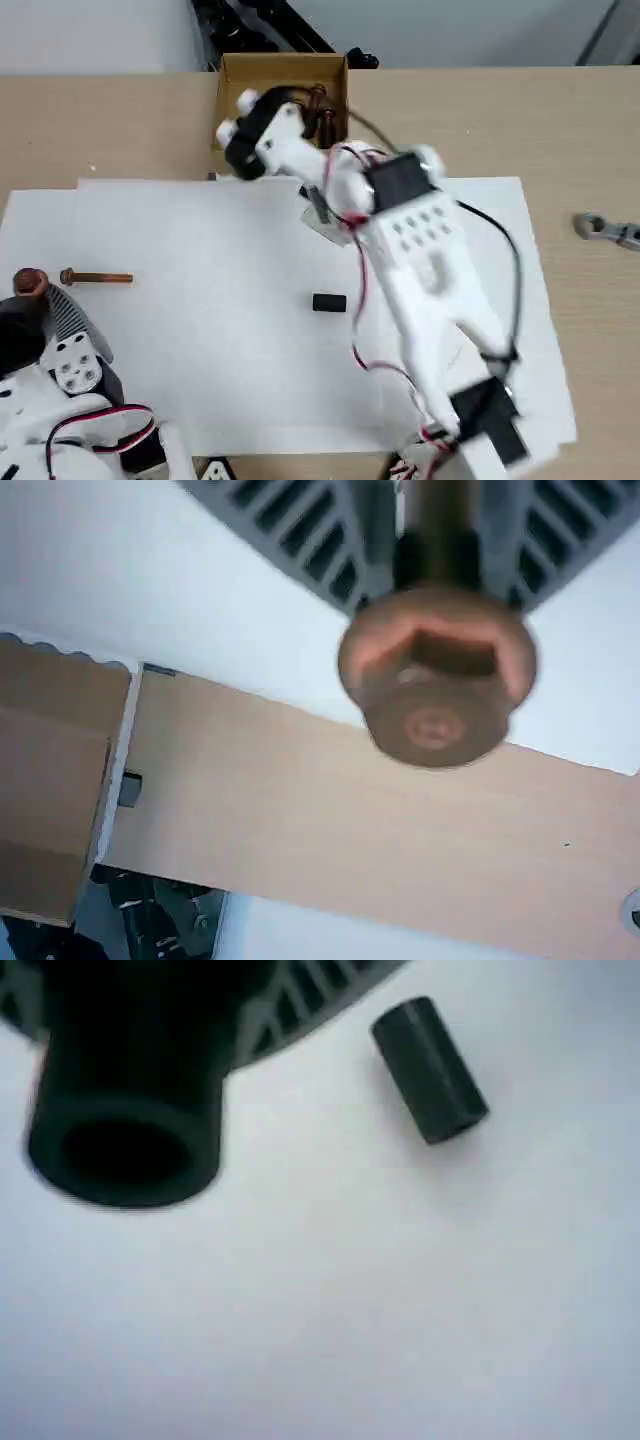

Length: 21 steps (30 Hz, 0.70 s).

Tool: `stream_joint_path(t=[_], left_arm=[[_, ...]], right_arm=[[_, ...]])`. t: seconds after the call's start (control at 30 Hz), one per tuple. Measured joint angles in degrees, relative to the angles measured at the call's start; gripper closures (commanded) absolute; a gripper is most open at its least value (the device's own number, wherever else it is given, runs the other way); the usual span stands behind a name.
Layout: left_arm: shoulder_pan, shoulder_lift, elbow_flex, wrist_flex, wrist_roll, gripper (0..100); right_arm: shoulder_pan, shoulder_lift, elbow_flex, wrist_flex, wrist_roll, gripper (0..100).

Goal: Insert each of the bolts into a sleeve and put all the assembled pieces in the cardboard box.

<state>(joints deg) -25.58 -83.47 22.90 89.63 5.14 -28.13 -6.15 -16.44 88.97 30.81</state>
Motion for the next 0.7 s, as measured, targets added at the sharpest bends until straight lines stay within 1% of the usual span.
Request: stream_joint_path(t=[0.07,0.2,0.33,0.43,0.53,0.6,0.7], left_arm=[[0.0,0.0,1.0,-0.8,0.0,99],[0.0,0.0,5.6,-5.4,0.0,99],[0.0,0.0,11.8,-12.6,0.0,99],[0.0,0.1,15.3,-18.2,0.0,99],[0.0,0.3,17.1,-22.8,0.0,99],[0.0,0.1,17.8,-24.8,0.0,99],[0.2,0.2,19.0,-25.7,0.0,99]], right_arm=[[0.1,-4.9,0.0,2.1,-6.2,99.1],[0.0,-13.3,0.3,5.7,-19.4,99.1],[0.0,-21.6,4.7,6.2,-32.0,99.1],[0.3,-28.6,10.8,6.2,-34.5,99.1],[0.1,-36.2,18.4,5.8,-35.1,99.6],[0.0,-42.4,24.0,4.4,-35.2,99.6],[0.2,-52.7,33.3,1.0,-35.3,99.6]])
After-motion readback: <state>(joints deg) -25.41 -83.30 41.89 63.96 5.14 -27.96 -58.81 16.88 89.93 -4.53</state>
